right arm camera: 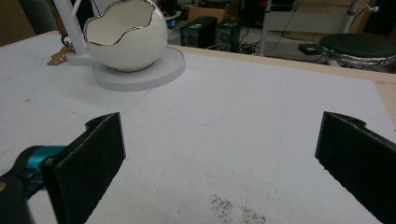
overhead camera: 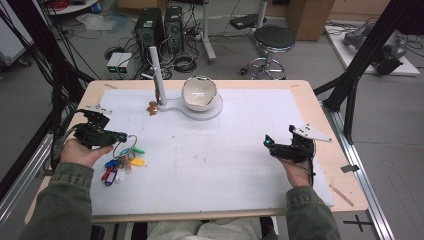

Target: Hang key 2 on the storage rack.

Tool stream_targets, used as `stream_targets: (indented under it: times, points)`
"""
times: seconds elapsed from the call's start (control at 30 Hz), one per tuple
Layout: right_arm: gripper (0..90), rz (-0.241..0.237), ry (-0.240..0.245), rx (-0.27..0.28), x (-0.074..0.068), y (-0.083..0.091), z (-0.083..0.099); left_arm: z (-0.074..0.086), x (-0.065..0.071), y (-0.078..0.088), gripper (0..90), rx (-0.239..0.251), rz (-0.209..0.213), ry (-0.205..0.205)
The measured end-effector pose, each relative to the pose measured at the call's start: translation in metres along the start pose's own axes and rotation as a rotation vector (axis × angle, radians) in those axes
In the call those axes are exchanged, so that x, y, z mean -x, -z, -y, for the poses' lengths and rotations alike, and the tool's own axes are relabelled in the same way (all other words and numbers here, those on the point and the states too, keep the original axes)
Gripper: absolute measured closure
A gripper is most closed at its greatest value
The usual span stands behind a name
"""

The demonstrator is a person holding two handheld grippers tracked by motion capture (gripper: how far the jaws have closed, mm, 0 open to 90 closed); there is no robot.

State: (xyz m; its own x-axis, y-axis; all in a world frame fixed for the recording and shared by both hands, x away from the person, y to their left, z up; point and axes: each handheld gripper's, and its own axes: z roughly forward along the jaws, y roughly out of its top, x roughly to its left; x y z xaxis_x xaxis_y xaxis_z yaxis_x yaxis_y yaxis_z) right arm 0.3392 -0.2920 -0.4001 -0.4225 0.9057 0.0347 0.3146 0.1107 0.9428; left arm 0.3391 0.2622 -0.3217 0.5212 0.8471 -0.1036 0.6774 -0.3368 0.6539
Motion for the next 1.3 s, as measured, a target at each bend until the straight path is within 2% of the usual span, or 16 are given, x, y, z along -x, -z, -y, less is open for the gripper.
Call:
stream_targets:
  times: [0.3,0.53,1.03,1.3]
  points:
    - [0.5,0.000,0.001,0.000,0.000,0.000,0.000,-0.016,0.003,0.009,86.8,0.025,0.015,-0.018]
    - [0.5,0.001,-0.002,0.001,0.000,0.000,0.000,-0.032,0.004,0.018,86.7,0.058,0.048,-0.020]
    - [0.5,-0.001,-0.002,0.003,0.000,0.000,0.000,-0.070,0.010,0.034,86.8,0.092,0.040,-0.060]
    - [0.5,-0.002,-0.002,0.006,0.000,0.000,0.000,-0.088,0.009,0.037,86.7,0.110,0.050,-0.059]
